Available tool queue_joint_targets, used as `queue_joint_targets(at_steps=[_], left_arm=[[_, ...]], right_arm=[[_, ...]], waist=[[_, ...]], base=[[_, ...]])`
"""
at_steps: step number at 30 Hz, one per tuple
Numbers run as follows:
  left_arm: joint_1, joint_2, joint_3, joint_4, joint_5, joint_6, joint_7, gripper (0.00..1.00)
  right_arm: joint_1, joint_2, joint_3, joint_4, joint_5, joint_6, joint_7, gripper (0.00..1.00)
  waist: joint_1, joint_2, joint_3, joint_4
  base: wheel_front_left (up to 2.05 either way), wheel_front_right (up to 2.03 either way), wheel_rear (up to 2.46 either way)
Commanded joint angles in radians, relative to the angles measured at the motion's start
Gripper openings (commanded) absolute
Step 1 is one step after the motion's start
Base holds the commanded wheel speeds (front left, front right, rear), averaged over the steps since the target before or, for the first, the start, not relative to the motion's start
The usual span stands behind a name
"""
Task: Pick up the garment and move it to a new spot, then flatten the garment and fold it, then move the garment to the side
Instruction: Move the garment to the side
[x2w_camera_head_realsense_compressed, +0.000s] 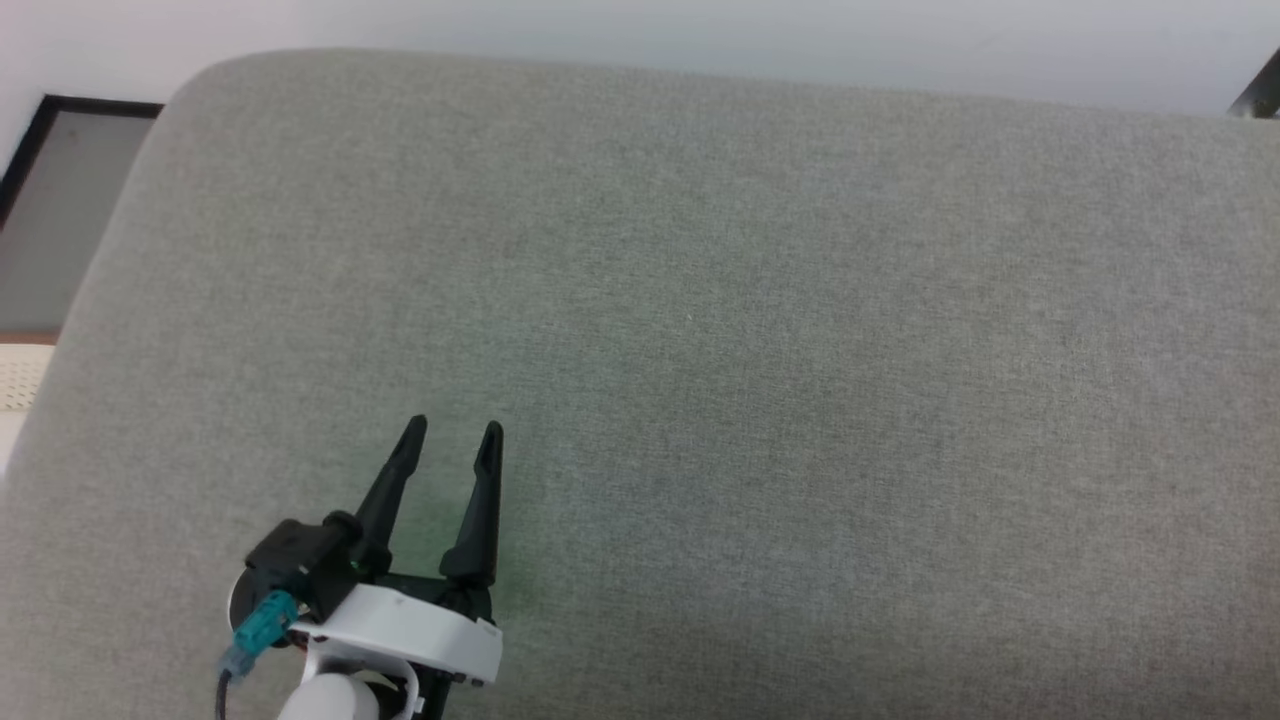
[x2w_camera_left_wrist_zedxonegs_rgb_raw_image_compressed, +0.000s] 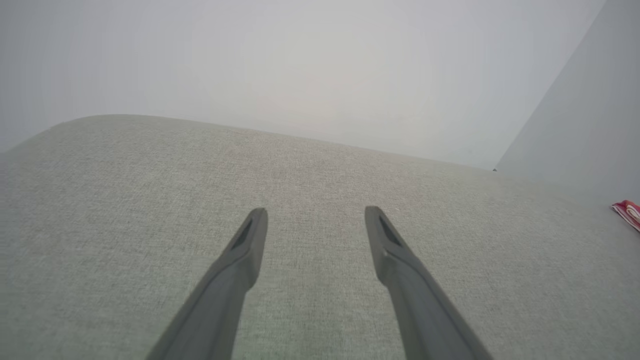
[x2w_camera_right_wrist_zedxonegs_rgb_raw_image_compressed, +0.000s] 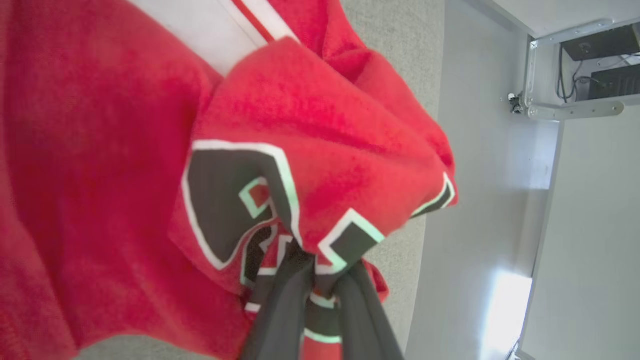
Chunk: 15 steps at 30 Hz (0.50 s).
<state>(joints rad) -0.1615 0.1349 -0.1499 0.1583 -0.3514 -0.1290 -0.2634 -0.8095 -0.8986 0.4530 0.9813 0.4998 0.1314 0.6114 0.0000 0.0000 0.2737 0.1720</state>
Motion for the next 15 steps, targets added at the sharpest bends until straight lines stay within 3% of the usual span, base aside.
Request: queue_joint_targets(at_steps=[1, 2, 3, 4, 6, 15], left_arm=[[0.01, 0.005, 0.004, 0.002, -0.002, -0.002, -0.001, 1.0], [0.012, 0.006, 0.004, 0.003, -0.004, -0.002, -0.001, 1.0], [0.012, 0.006, 0.004, 0.003, -0.004, -0.002, -0.001, 1.0], [0.015, 0.006, 0.004, 0.006, -0.005, -0.002, -0.001, 1.0], [0.022, 0.009, 0.007, 0.007, -0.006, -0.002, -0.001, 1.0], [0.063, 0.022, 0.019, 0.008, -0.01, -0.002, -0.001, 1.0]], right_arm=[[0.008, 0.013, -0.018, 0.017, -0.006, -0.002, -0.007, 0.3], [0.004, 0.022, -0.03, 0.032, -0.015, -0.002, -0.009, 0.37], [0.004, 0.022, -0.03, 0.032, -0.015, -0.002, -0.009, 0.37], [0.002, 0.031, -0.04, 0.045, -0.022, -0.002, -0.008, 0.48], [-0.008, 0.05, -0.065, 0.066, -0.032, -0.002, -0.02, 1.0], [-0.037, 0.118, -0.16, 0.149, -0.091, -0.002, -0.078, 1.0]], waist=[[0.0, 0.0, -0.012, 0.006], [0.0, 0.0, -0.017, 0.007], [0.0, 0.0, -0.017, 0.007], [0.0, 0.0, -0.024, 0.008], [0.0, 0.0, -0.038, 0.007], [0.0, 0.0, -0.116, -0.008]], base=[[0.0, 0.0, 0.0], [0.0, 0.0, 0.0], [0.0, 0.0, 0.0], [0.0, 0.0, 0.0], [0.0, 0.0, 0.0], [0.0, 0.0, 0.0]])
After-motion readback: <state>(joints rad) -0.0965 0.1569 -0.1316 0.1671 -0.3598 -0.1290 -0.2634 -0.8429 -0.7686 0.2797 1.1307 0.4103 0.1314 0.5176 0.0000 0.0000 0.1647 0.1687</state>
